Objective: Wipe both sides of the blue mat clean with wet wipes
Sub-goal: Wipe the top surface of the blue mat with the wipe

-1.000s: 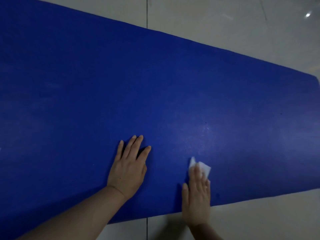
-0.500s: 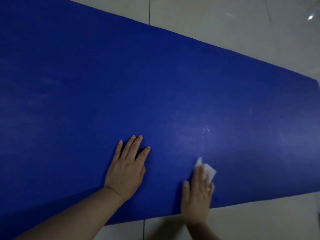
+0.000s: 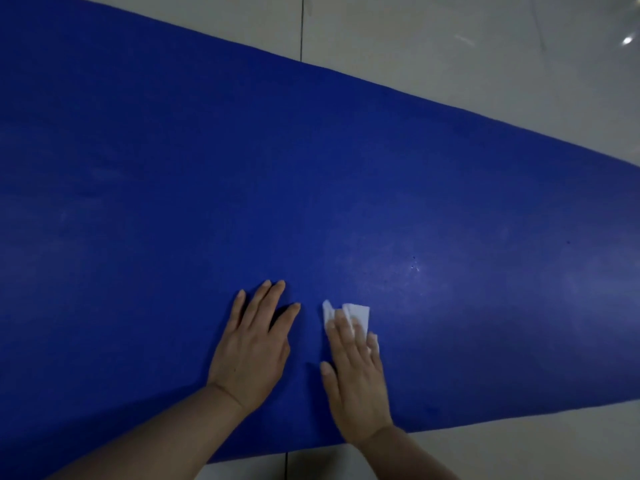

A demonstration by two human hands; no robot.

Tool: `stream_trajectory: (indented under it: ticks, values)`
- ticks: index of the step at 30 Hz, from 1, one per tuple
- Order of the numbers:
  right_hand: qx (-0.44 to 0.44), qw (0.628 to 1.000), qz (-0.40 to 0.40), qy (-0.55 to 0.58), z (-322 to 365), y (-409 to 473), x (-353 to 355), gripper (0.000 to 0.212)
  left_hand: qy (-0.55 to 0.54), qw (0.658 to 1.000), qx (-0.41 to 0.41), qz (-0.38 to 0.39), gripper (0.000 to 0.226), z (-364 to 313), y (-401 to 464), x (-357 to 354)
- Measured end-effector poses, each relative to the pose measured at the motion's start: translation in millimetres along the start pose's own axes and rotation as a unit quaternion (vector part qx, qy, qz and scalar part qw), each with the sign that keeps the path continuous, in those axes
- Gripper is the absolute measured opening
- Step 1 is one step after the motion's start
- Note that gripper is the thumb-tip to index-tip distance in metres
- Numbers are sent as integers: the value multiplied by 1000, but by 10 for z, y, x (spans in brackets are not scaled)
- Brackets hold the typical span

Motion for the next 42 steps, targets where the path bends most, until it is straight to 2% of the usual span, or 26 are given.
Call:
stream_trajectory:
  ticks: [1, 4, 6, 8, 11, 12, 14, 16, 17, 19, 22, 23, 24, 25, 27, 29, 30, 31, 33, 35, 36, 38, 39, 40, 41, 42]
  values:
    - [-22, 1000, -13, -3, -109, 65, 44, 58, -2, 1000, 0, -1, 49, -2, 1, 0]
    - [-170, 983, -52, 35, -730, 250, 233, 62, 3, 1000, -5, -7, 48, -7, 10, 0]
    - [-215, 974, -54, 54, -880, 297, 301, 63, 5, 1000, -6, -10, 48, -5, 6, -13]
    - [-151, 987, -28, 39, -569, 343, 266, 65, 6, 1000, -4, -4, 49, -9, 8, -21]
    - [28, 1000, 12, -4, -42, 274, 133, 57, 6, 1000, -3, 1, 50, -17, 14, -17]
    - [36, 999, 8, -5, -79, 303, 163, 56, 5, 1000, -4, 1, 51, -18, 15, -17]
    - [-65, 998, -10, 15, -504, 446, 256, 60, 2, 1000, -4, -5, 50, -12, 16, -18]
    - [-186, 980, -50, 44, -954, 508, 369, 64, -1, 1000, -7, -12, 50, -5, 15, -16]
    - [-216, 974, -59, 46, -1020, 520, 394, 65, -2, 1000, -9, -15, 49, -7, 16, -15]
    - [-182, 981, -52, 41, -768, 541, 360, 64, -4, 1000, -8, -18, 49, -6, 15, -19]
    - [2, 1000, 1, 14, -125, 427, 147, 61, -11, 1000, -5, -14, 50, -5, 20, -17]
    - [43, 999, -4, 7, -66, 407, 156, 59, -12, 1000, -5, -14, 50, -4, 21, -19]
    - [43, 999, -16, 13, -138, 448, 209, 58, -12, 1000, -6, -16, 50, -4, 22, -19]
    - [2, 999, -36, 28, -326, 538, 285, 58, -14, 1000, -7, -19, 50, -5, 21, -18]
    - [-150, 982, -92, 68, -861, 728, 470, 61, -17, 999, -8, -27, 49, -8, 17, -11]
    - [-286, 949, -102, 82, -1246, 881, 561, 58, -16, 999, -7, -35, 49, -8, 18, 0]
    - [-297, 947, -99, 74, -1222, 953, 577, 59, -16, 999, -6, -35, 49, -9, 17, -1]
    - [-262, 958, -95, 65, -1056, 1028, 578, 63, -16, 999, -6, -33, 49, -12, 17, -2]
    - [-116, 990, -58, 53, -540, 1074, 483, 73, -16, 999, -5, -35, 49, -9, 9, 3]
    - [-28, 998, -24, 47, -375, 1010, 407, 74, -26, 998, -1, -50, 45, 1, 22, 38]
    - [-34, 997, -37, 50, -495, 1032, 465, 69, -35, 997, 0, -68, 39, 6, 53, 88]
    - [-154, 984, -63, 64, -1004, 1097, 590, 58, -62, 993, 6, -102, 25, 47, 202, 206]
    - [-221, 971, -59, 67, -1228, 1094, 614, 56, -72, 991, 13, -108, 26, 80, 315, 249]
    - [-250, 965, -54, 63, -1292, 1079, 619, 57, -73, 991, 23, -113, 27, 119, 434, 289]
    - [-234, 969, -54, 54, -1185, 1080, 608, 59, -69, 990, 34, -120, 28, 161, 555, 333]
    - [-182, 981, -53, 48, -956, 1079, 578, 63, -64, 989, 44, -123, 28, 202, 668, 363]
Point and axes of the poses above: each hand's wrist, its own y-axis towards the middle knuckle, its own x-axis out of the back of the hand, z = x × y, the point moved 10 cm from there along y, towards the middle knuckle, and after that the axes turned 2 degrees about -x, right-handed, at the moved point
